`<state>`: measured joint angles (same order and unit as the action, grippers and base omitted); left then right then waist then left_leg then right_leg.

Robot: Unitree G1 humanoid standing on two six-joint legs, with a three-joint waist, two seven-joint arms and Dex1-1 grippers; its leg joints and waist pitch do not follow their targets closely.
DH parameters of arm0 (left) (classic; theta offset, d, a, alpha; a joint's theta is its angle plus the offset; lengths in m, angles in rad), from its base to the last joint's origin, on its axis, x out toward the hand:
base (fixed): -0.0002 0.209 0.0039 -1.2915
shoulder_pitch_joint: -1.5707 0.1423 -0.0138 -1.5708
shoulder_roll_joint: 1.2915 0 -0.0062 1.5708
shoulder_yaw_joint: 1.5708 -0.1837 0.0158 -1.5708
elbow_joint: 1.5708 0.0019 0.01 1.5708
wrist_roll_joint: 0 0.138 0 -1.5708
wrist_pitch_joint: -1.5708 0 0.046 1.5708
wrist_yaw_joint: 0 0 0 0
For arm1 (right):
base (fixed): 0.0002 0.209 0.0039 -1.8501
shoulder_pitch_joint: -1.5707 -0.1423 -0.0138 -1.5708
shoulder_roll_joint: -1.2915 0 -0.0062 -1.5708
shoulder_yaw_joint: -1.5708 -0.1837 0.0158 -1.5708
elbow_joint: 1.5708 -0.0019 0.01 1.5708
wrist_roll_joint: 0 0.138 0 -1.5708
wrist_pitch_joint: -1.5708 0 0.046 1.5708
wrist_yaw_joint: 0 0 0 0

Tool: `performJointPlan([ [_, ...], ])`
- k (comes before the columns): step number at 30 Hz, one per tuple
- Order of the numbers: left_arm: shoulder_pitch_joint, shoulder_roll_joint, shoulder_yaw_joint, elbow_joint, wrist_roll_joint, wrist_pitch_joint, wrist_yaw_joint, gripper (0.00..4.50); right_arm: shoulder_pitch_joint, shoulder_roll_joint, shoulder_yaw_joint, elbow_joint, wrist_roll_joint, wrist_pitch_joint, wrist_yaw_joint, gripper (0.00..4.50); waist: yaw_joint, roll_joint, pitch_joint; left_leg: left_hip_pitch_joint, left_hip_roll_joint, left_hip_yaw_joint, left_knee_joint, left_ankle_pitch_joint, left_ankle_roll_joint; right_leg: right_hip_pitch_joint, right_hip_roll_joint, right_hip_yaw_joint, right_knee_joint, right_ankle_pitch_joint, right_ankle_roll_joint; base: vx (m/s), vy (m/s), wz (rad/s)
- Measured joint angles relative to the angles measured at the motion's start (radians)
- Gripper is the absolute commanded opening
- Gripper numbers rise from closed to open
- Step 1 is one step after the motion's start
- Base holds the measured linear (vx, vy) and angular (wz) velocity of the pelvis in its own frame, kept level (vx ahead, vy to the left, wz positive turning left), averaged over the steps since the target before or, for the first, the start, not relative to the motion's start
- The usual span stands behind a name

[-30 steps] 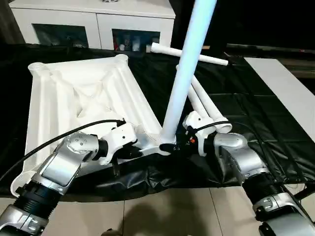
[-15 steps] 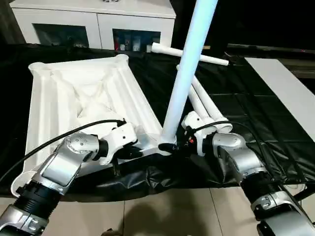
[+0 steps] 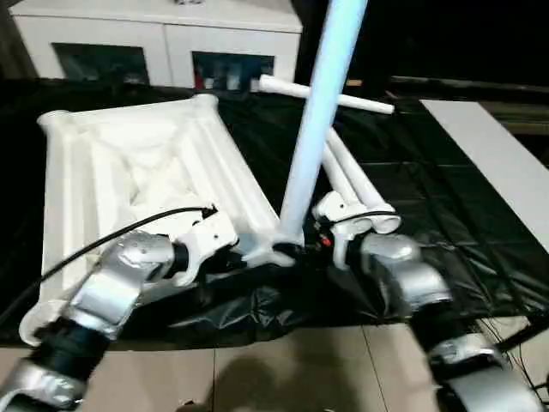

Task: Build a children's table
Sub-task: Rotate leg to tighten

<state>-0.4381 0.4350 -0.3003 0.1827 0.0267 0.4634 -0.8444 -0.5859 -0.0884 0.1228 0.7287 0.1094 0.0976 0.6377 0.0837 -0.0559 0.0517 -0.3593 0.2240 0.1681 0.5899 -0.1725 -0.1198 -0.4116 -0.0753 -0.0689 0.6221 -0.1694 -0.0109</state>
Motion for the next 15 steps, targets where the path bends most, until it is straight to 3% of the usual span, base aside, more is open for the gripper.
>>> performJointPlan([
  [8,-0.106,-0.293,0.035,0.18,0.029,0.09,0.33,0.0,-0.097,0.173,-0.155,0.161,-0.005,-0.026,-0.556,2.69,0.004,0.001,0.0,0.001,-0.002,0.0,0.0,0.0,0.0,0.0,-0.001,0.001,0.0,0.0,0.001,0.0,0.0,0.0],
  [12,-0.123,-0.344,0.036,0.225,0.044,0.066,0.394,0.0,-0.123,0.178,-0.183,0.215,-0.008,-0.068,-0.593,2.69,0.007,0.004,-0.001,-0.002,-0.003,0.0,-0.001,0.0,0.0,0.0,-0.002,0.001,-0.004,0.0,0.002,0.0,0.0,0.0],
  [14,-0.128,-0.347,0.036,0.23,0.046,0.06,0.396,0.0,-0.123,0.178,-0.189,0.215,-0.007,-0.077,-0.592,3.39,0.006,0.006,-0.003,-0.006,-0.003,0.0,-0.001,0.0,0.0,-0.001,-0.002,0.002,-0.006,0.003,0.007,0.0,0.0,0.0],
  [15,-0.129,-0.345,0.036,0.229,0.046,0.057,0.396,0.0,-0.123,0.178,-0.19,0.213,-0.006,-0.08,-0.587,3.39,0.006,0.006,-0.003,-0.007,-0.003,0.0,-0.001,0.0,0.0,-0.002,-0.002,0.002,-0.006,0.003,0.007,0.0,0.0,0.0],
])
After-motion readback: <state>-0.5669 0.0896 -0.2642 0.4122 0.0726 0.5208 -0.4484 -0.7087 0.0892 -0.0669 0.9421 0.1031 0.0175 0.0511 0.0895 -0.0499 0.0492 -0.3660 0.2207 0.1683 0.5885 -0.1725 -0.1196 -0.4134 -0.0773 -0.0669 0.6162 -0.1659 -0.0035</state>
